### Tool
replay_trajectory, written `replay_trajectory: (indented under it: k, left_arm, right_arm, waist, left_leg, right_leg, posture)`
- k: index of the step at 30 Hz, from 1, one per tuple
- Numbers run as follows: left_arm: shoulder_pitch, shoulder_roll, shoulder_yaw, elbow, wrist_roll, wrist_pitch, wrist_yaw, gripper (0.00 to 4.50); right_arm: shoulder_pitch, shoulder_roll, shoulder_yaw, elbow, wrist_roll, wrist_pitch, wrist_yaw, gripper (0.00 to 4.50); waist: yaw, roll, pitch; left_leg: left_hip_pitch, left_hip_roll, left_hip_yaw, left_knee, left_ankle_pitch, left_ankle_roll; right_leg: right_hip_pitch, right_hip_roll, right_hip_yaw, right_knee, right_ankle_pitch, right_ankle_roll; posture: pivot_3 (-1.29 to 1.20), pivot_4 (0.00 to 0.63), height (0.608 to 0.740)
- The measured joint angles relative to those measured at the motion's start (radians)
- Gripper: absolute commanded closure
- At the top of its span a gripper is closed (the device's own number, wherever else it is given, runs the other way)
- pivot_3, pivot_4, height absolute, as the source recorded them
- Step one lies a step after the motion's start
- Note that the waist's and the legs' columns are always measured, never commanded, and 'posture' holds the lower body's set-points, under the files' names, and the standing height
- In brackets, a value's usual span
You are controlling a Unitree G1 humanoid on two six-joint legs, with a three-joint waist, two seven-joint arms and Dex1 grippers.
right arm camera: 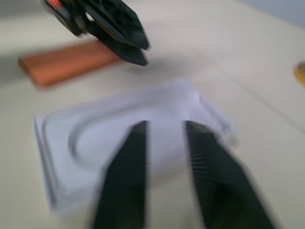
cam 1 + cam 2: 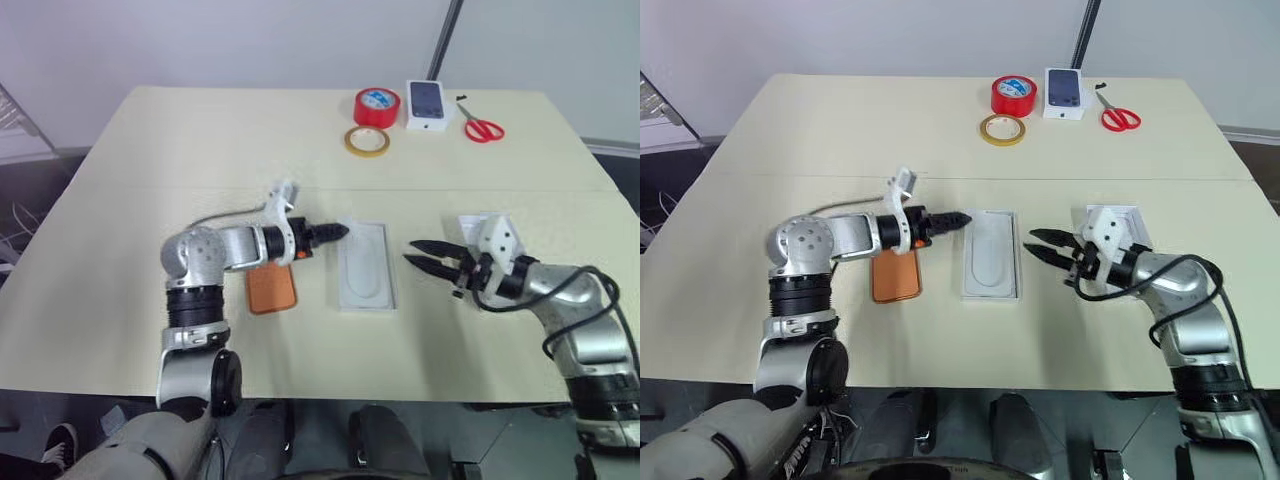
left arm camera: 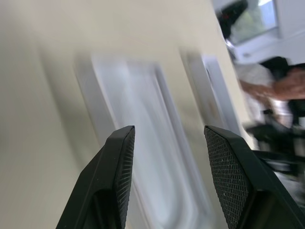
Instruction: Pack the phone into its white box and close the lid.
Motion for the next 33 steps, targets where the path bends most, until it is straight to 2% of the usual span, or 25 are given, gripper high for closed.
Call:
replay_trajectory:
  k: [2,5,7,11,14,20,23,33]
  left_arm:
    - [0.034,0.043,-0.035,-0.031,0.022,-0.080,-0.040,2.05]
    - [0.164,0.198,-0.153,-0.107,0.102,-0.249,-0.148,2.05]
    - [0.234,0.257,-0.184,-0.138,0.131,-0.334,-0.207,2.05]
    - [0.337,0.329,-0.171,-0.199,0.115,-0.450,-0.331,2.05]
    - [0.373,0.374,-0.144,-0.211,0.119,-0.493,-0.350,2.05]
    - [0.391,0.381,-0.120,-0.218,0.084,-0.483,-0.348,2.05]
    - [0.394,0.386,-0.094,-0.231,0.045,-0.414,-0.326,2.05]
    - [0.381,0.419,-0.029,-0.198,-0.052,-0.234,-0.294,2.05]
  right_arm:
    - [-0.018,0.032,0.039,-0.004,-0.013,0.004,-0.014,4.48]
    - [-0.035,0.057,0.172,0.007,-0.146,-0.033,-0.052,4.48]
    - [-0.046,0.069,0.228,0.034,-0.215,-0.043,-0.076,4.48]
    - [-0.107,0.087,0.298,0.076,-0.308,-0.045,-0.112,4.48]
    - [-0.136,0.067,0.315,0.098,-0.356,-0.064,-0.109,4.48]
    - [-0.140,0.026,0.322,0.125,-0.384,-0.086,-0.068,4.48]
    - [-0.155,-0.006,0.333,0.133,-0.412,-0.095,-0.053,4.48]
    - [-0.160,0.033,0.324,0.121,-0.392,-0.020,-0.052,4.48]
  waist:
    - [0.003,0.000,0.000]
    - [0.001,0.001,0.000]
    - [0.002,0.001,0.000]
    - [0.007,0.001,0.000]
    - [0.007,0.001,0.000]
    - [0.002,0.001,0.000]
    - [0.002,0.001,0.000]
    - [0.002,0.001,0.000]
  left_leg:
    - [0.000,0.000,0.000,-0.001,0.000,0.000]
    - [0.000,0.000,0.001,-0.001,0.000,0.000]
    - [0.000,0.000,0.001,-0.001,0.000,0.000]
    - [-0.004,0.000,0.000,-0.001,-0.003,0.005]
    - [-0.004,0.000,0.000,-0.001,-0.004,0.006]
    - [-0.005,0.000,0.000,-0.001,-0.004,0.007]
    - [-0.005,0.000,0.000,-0.001,-0.004,0.008]
    - [-0.005,0.000,-0.001,0.000,-0.004,0.008]
  right_leg:
    - [0.000,0.000,0.000,0.000,0.000,0.000]
    - [-0.001,-0.001,0.001,0.000,0.000,0.000]
    - [-0.002,-0.002,0.001,0.000,0.000,-0.001]
    - [-0.004,-0.004,0.000,0.000,0.001,-0.002]
    - [-0.005,-0.004,0.000,-0.001,0.001,-0.002]
    - [-0.005,-0.004,0.000,0.000,0.001,-0.002]
    - [-0.005,-0.004,0.000,0.000,0.001,-0.002]
    - [-0.005,-0.004,0.000,0.000,0.001,-0.002]
  posture:
    - [0.00,0.150,0.740]
    - [0.00,0.150,0.740]
    - [0.00,0.150,0.740]
    - [0.00,0.150,0.740]
    - [0.00,0.150,0.740]
    - [0.00,0.150,0.740]
    - [0.00,0.150,0.740]
    - [0.00,0.150,0.740]
